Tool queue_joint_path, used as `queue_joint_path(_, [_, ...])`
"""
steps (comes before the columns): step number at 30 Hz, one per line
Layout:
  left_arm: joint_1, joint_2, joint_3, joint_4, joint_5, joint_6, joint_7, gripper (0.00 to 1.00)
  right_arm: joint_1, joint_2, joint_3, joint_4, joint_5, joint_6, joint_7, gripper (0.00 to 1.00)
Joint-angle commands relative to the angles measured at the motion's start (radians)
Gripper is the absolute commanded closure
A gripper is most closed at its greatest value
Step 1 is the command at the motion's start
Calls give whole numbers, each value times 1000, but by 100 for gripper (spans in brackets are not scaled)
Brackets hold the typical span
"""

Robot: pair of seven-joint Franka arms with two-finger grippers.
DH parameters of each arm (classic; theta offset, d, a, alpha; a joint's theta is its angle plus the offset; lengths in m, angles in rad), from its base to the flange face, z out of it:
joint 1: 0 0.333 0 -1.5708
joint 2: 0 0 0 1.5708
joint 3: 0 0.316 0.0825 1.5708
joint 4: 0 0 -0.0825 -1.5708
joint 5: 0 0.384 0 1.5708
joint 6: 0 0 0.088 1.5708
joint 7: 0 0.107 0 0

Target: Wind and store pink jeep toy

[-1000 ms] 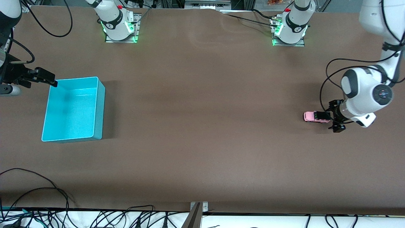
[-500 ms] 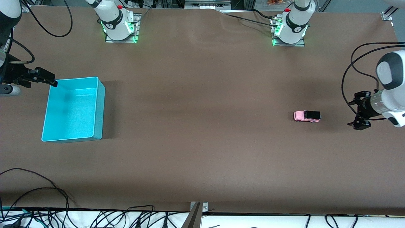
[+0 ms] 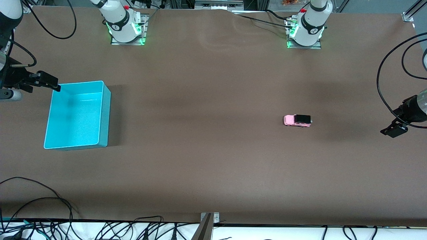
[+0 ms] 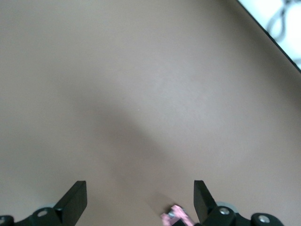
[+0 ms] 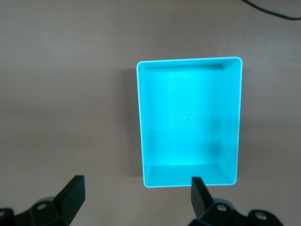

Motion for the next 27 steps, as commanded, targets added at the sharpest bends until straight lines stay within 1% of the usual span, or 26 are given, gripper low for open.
queue_joint_path(1, [-4, -5, -9, 33, 12, -23, 210, 0, 0, 5, 2, 14, 11, -11, -8, 0])
queue_joint_path(5, [-1, -12, -27, 42, 15, -28, 325, 0, 0, 4, 2, 14, 11, -11, -8, 0])
queue_joint_path(10, [3, -13, -26, 47, 12, -29, 472, 0, 0, 4, 2, 14, 11, -13, -8, 0])
queue_joint_path(15, [11, -22, -24, 46, 12, -51, 569, 0, 0, 4, 2, 14, 11, -11, -8, 0])
queue_joint_path(27, [11, -32, -24, 42, 10, -71, 586, 0, 0, 4, 2, 14, 11, -11, -8, 0])
